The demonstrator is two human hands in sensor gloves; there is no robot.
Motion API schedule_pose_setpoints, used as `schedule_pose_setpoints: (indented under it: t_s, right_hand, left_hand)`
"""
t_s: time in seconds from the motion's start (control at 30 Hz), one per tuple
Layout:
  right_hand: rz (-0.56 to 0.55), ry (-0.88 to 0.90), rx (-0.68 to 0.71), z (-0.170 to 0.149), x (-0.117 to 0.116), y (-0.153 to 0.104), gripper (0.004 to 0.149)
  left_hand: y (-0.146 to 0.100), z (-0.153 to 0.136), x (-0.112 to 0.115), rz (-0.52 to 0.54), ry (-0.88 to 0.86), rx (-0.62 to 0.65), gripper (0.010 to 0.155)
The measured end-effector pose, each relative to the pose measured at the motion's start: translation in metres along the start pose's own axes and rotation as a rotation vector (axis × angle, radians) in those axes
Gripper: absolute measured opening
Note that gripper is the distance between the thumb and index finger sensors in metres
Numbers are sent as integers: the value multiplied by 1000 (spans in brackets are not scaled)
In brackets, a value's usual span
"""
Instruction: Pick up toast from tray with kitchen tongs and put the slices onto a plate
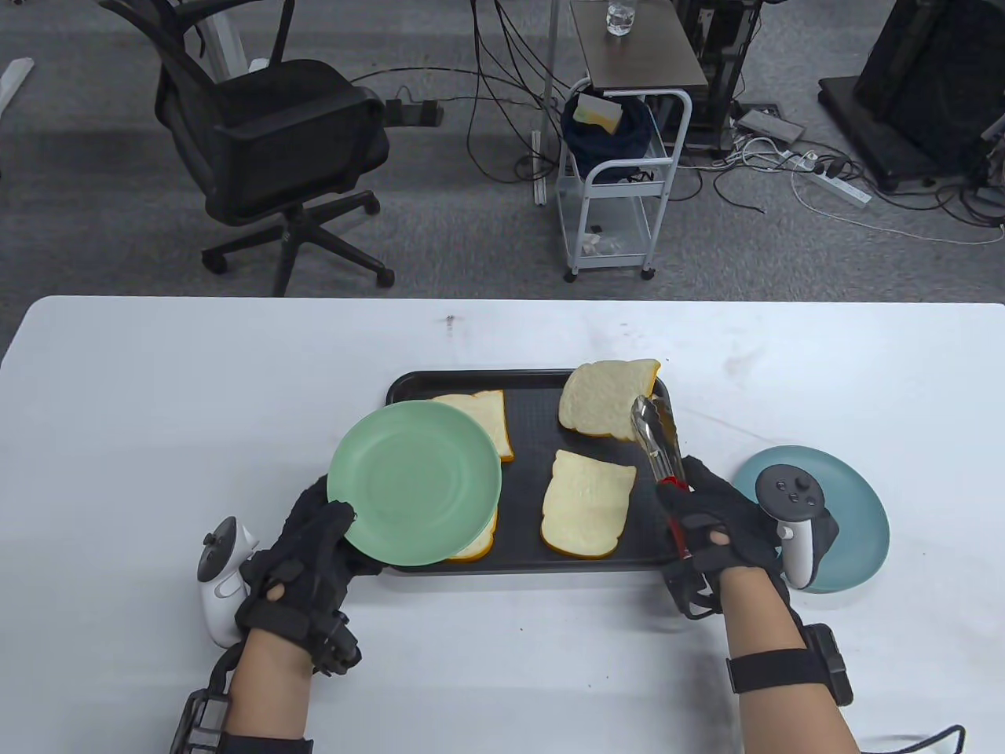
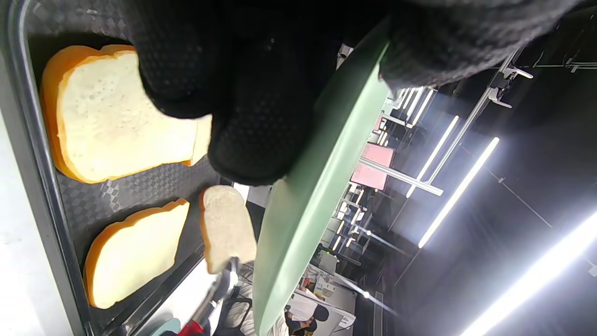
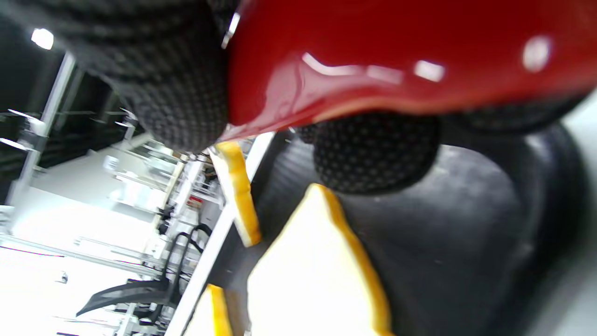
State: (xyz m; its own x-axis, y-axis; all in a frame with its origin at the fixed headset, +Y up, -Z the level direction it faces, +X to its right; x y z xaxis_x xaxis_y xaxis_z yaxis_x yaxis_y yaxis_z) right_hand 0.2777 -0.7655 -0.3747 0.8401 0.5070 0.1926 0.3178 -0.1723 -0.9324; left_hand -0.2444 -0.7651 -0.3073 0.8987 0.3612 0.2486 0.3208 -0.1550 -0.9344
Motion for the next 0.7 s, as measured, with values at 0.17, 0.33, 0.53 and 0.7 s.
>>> schedule_pose_setpoints:
  t_s: [0.17,0.33,0.53,0.7]
  right_hand:
    - [-7,160,145,36,15,-25,65]
    - [151,377,262,70,18,-57,66]
    - [520,468,291,89,-16,-83,66]
    - [673,351,241,86,-58,-94,66]
  left_hand:
    - [0,-3,-4,12,-12,-4,65]
    - [0,-4,-5,20,-14,-8,65]
    - [0,-4,-5,21,-9,-4,65]
    - [2,-5,-3,2,-9,0,65]
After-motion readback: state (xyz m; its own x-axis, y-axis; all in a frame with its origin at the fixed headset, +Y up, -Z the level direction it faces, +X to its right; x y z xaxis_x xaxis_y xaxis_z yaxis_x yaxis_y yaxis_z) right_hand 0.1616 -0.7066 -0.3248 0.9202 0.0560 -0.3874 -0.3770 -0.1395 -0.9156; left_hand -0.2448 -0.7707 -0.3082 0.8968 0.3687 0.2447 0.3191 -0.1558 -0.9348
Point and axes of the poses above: the tracker on the back of each hand, its own z axis roughly to the thumb side, its own y axis roughly from the wrist to the fingertips, x = y × z, the point moved 5 cm from there along y, roughly from the wrist to the fingertips, and after that the axes turned 6 degrees about -z, right-handed, at the moved point
